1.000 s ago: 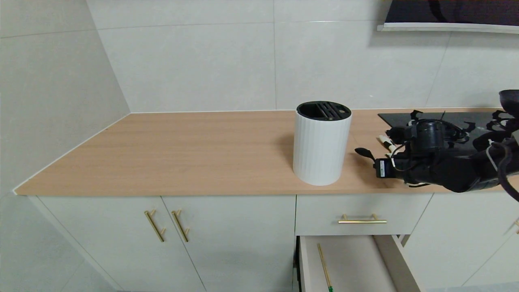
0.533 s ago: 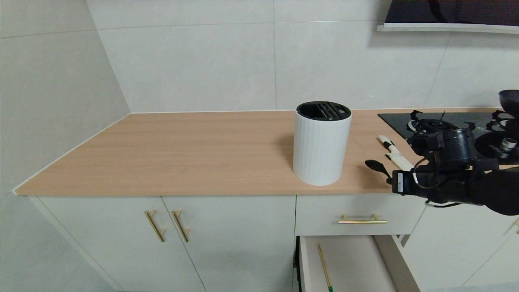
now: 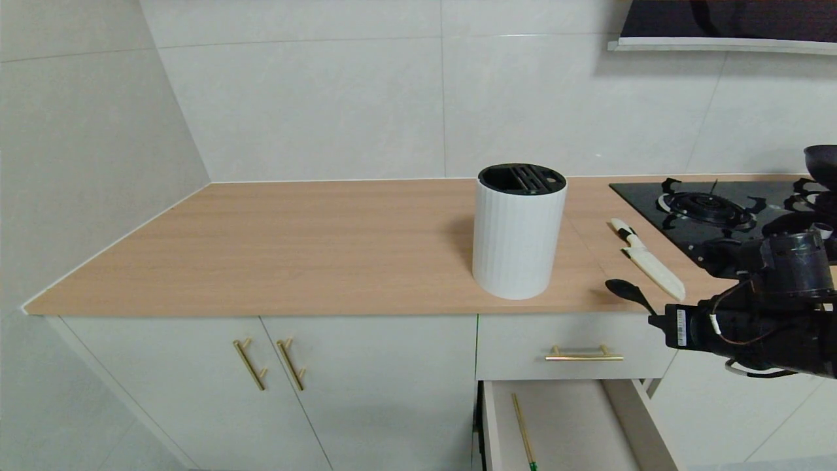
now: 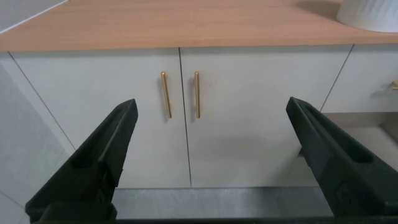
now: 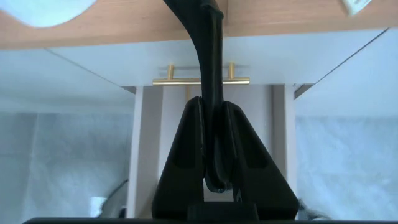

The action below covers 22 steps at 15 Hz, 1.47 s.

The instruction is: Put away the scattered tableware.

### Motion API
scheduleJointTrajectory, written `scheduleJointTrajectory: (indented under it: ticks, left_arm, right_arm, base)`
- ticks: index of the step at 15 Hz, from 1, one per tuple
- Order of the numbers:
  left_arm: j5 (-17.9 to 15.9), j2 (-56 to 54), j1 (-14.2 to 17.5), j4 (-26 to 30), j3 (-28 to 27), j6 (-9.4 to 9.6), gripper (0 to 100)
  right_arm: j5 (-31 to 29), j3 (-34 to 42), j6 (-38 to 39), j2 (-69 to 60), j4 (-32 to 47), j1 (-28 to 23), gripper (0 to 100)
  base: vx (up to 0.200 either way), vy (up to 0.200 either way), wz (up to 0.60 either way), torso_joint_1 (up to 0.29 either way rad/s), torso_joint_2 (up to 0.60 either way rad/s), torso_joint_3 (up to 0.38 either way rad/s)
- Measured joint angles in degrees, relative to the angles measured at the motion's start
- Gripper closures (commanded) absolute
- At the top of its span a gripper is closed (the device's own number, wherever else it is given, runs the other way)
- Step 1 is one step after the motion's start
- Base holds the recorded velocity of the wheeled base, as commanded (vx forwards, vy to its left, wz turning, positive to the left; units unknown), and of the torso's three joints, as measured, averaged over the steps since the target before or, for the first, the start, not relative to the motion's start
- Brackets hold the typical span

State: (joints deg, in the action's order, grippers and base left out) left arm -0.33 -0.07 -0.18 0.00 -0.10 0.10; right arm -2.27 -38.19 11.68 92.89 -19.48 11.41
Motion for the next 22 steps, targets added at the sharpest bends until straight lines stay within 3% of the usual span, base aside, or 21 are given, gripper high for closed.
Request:
scheduleJointTrajectory:
  ticks: [10,22]
  left_arm:
    - [0.0,0.0,0.0,0.0,0.0,0.0,0]
    - [0.0,0.0,0.0,-0.02,0.0,0.0,0]
  right_arm:
    - [0.41,4.71,-2.9,-4.23,0.0,3.83,100]
    - [0.41,5.51,-3.23,-5.0,-0.15,5.25,100]
  base:
    - [0.0,0.0,0.0,-0.017,0.03,0.02]
    - [0.0,0.0,0.0,-0.194,0.47,0.28]
